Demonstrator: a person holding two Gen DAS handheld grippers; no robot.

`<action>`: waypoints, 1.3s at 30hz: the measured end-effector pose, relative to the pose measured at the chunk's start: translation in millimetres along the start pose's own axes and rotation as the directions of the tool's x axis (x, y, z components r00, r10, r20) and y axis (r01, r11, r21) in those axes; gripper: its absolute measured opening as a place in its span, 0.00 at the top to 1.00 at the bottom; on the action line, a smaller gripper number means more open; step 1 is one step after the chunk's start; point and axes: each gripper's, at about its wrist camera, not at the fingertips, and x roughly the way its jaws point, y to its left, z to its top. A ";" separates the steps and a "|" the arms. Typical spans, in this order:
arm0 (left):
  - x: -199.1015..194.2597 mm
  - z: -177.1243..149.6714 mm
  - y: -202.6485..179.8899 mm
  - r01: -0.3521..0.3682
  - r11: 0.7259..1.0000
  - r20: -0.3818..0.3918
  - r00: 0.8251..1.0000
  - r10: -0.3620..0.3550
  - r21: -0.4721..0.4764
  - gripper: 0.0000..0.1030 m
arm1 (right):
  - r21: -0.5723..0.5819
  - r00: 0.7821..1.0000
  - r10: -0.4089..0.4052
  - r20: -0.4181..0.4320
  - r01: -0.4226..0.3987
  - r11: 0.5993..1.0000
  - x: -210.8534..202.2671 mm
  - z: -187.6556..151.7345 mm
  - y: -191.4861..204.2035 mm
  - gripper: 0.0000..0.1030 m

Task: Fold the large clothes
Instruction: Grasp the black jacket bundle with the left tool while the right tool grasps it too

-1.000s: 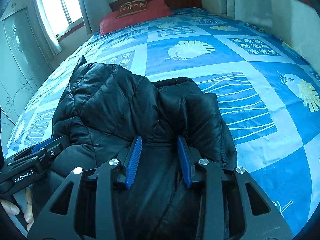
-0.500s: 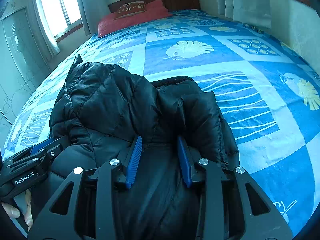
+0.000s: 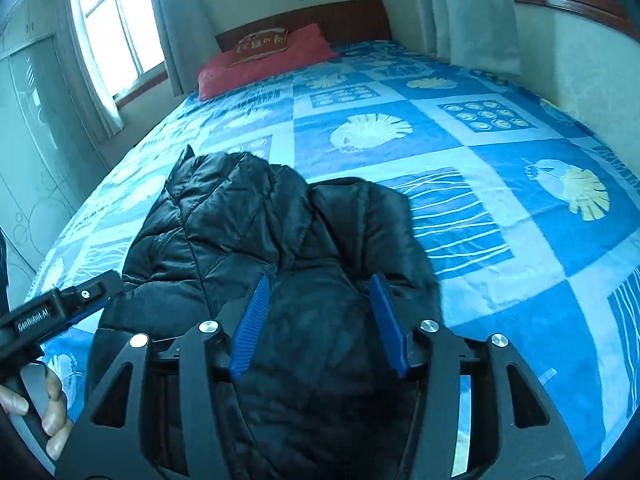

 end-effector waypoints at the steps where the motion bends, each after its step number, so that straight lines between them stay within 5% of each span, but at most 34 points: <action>1: -2.4 -1.9 7.2 -0.001 0.999 0.004 1.000 0.002 -0.035 0.36 | 0.017 1.000 0.003 0.000 -0.004 1.000 -1.8 -0.5 -3.1 0.47; 4: -0.2 -10.0 31.2 -0.014 0.986 -0.001 1.000 0.014 -0.164 0.35 | 0.077 1.000 0.009 -0.003 -0.009 0.997 -1.3 -1.3 -14.7 0.43; 6: 6.1 -14.4 43.8 0.020 0.969 -0.028 0.999 -0.027 -0.247 0.30 | 0.112 0.999 -0.032 -0.022 0.035 0.993 4.3 -2.1 -22.1 0.27; 8: 10.8 -16.4 56.8 0.069 0.937 -0.038 0.995 -0.087 -0.342 0.28 | 0.168 0.999 -0.006 -0.048 0.014 0.986 13.1 -5.3 -34.3 0.23; 13: 27.3 -21.8 74.3 0.159 0.849 -0.048 0.976 -0.212 -0.504 0.24 | 0.347 0.983 0.161 -0.090 -0.121 0.930 36.9 -14.1 -67.1 0.16; 17: 43.8 -29.7 83.0 0.224 0.772 -0.043 0.950 -0.309 -0.595 0.17 | 0.476 0.941 0.324 -0.101 -0.240 0.846 59.8 -24.0 -88.0 0.10; 28: 50.6 -28.5 71.1 0.250 0.793 -0.062 0.938 -0.340 -0.556 0.14 | 0.440 0.910 0.396 -0.118 -0.310 0.843 69.8 -23.6 -75.8 0.15; 34: 52.3 -26.9 68.9 0.265 0.803 -0.077 0.930 -0.358 -0.534 0.17 | 0.487 0.876 0.474 -0.085 -0.379 0.787 70.2 -31.8 -73.9 0.40; 39: 45.5 -22.4 68.1 0.303 0.807 -0.073 0.918 -0.391 -0.507 0.20 | 0.453 0.878 0.477 -0.037 -0.410 0.791 56.7 -31.0 -62.2 0.54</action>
